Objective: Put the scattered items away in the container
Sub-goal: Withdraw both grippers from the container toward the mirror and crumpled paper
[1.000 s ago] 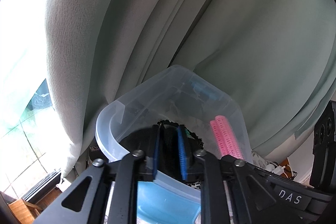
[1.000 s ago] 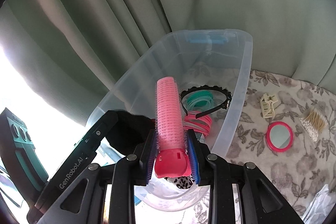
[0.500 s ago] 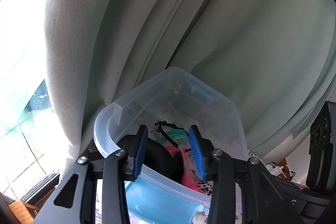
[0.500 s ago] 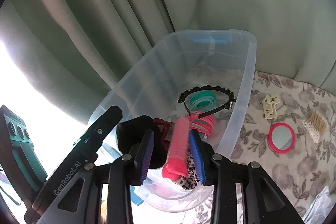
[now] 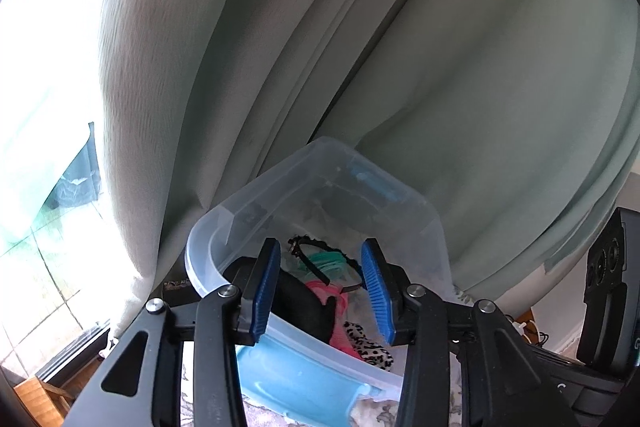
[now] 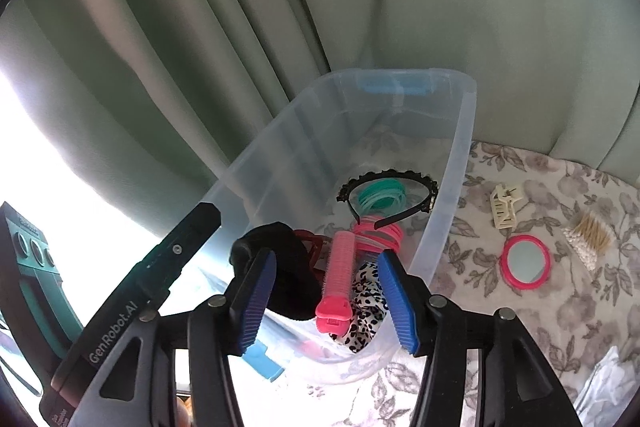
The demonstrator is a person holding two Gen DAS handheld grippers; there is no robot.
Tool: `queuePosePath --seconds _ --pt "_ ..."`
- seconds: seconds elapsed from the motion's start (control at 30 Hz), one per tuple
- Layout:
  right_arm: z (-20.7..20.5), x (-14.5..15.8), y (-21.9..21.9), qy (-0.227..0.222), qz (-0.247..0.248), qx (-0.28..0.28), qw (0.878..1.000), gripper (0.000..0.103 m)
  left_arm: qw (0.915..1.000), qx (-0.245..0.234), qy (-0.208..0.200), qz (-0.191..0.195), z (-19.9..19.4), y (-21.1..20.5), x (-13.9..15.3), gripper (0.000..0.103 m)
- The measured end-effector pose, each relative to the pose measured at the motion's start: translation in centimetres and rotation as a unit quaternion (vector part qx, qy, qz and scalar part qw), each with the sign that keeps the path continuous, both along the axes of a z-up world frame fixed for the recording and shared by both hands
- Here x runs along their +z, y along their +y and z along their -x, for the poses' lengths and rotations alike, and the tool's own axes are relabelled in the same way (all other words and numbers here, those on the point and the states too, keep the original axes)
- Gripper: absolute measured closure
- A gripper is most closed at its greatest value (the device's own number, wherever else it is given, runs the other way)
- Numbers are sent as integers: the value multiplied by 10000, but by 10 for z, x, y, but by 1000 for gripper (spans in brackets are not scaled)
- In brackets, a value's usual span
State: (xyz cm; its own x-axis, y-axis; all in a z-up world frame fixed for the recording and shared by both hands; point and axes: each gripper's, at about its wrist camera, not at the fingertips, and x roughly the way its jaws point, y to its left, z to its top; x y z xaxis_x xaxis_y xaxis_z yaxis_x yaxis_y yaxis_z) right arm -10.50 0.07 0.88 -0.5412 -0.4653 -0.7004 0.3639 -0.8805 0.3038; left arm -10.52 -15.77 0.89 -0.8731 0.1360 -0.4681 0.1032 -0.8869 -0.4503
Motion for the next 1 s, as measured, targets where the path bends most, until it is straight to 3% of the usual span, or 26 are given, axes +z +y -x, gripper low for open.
queuePosePath --seconds 0.3,0.4,0.53,0.77,1.0 --pt "-30 30 31 349 182 -238 9989 41 9992 -176 95 351 -18 27 35 43" --pt "-41 35 52 412 237 -475 9977 38 9985 -250 115 483 -24 37 47 42" --pt "-55 41 84 441 370 -809 9951 29 9964 -467 43 713 -34 64 61 40" --pt "-80 46 150 586 589 -1448 9860 11 9918 -692 3 1076 -53 114 78 23" --pt "-104 39 214 761 610 -2140 9719 2 9826 -1356 141 1261 -64 165 73 23"
